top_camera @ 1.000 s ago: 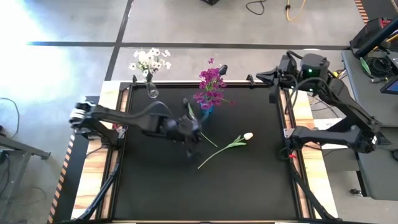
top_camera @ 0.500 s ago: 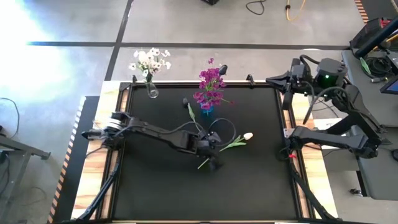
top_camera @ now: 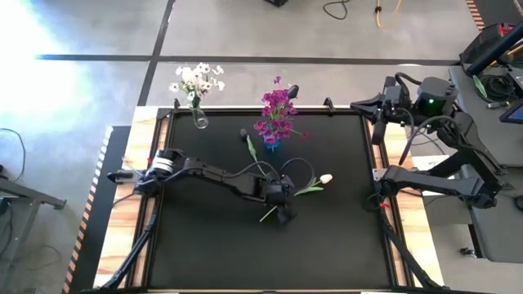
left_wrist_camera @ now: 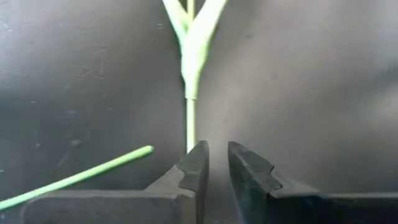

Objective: Sort flowers into vase by color
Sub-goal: Put the white flower into the transparent vase, then put the black flower into the blue vase

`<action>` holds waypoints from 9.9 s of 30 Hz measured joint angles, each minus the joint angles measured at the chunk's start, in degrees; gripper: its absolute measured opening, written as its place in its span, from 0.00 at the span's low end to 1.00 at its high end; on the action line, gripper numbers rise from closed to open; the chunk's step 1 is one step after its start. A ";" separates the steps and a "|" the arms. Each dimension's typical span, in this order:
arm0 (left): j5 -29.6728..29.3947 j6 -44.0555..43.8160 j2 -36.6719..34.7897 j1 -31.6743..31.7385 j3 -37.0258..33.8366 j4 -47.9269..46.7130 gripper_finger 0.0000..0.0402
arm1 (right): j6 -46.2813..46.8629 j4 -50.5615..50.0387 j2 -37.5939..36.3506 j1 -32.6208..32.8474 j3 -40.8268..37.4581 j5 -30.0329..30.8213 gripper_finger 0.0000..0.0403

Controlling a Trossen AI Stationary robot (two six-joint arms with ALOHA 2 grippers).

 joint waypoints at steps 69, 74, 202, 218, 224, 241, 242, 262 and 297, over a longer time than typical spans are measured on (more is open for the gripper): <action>1.52 9.70 -12.65 1.08 -3.91 9.47 0.00 | -3.05 2.33 -1.15 -0.02 0.99 -1.94 0.02; -8.41 9.33 -27.21 0.23 -18.41 17.96 0.00 | -2.15 3.74 -0.40 -0.02 0.99 -1.96 0.02; -14.84 41.70 -59.18 55.46 -81.40 90.13 0.28 | 3.00 21.13 22.04 -0.02 14.70 2.21 0.02; -9.97 36.05 -85.51 55.33 -80.63 55.40 0.28 | 1.43 21.08 22.04 -0.02 14.68 2.10 0.02; -7.12 36.08 -91.45 55.33 -69.06 26.04 0.28 | 1.43 20.67 22.04 -0.02 14.68 2.04 0.02; -3.76 35.78 -97.15 55.35 -46.02 -15.50 0.28 | 0.60 19.74 22.04 0.00 14.68 2.04 0.02; -3.08 35.20 -97.79 55.35 -45.09 -16.90 0.28 | 0.62 19.20 22.04 -0.01 14.68 2.04 0.02; 21.58 24.87 -108.01 55.35 -45.05 -21.49 0.17 | 3.11 9.47 19.15 5.38 14.63 6.08 0.02; -29.20 8.77 -67.42 -2.10 -30.91 -9.85 0.00 | -2.09 1.82 13.29 5.38 14.63 6.01 0.02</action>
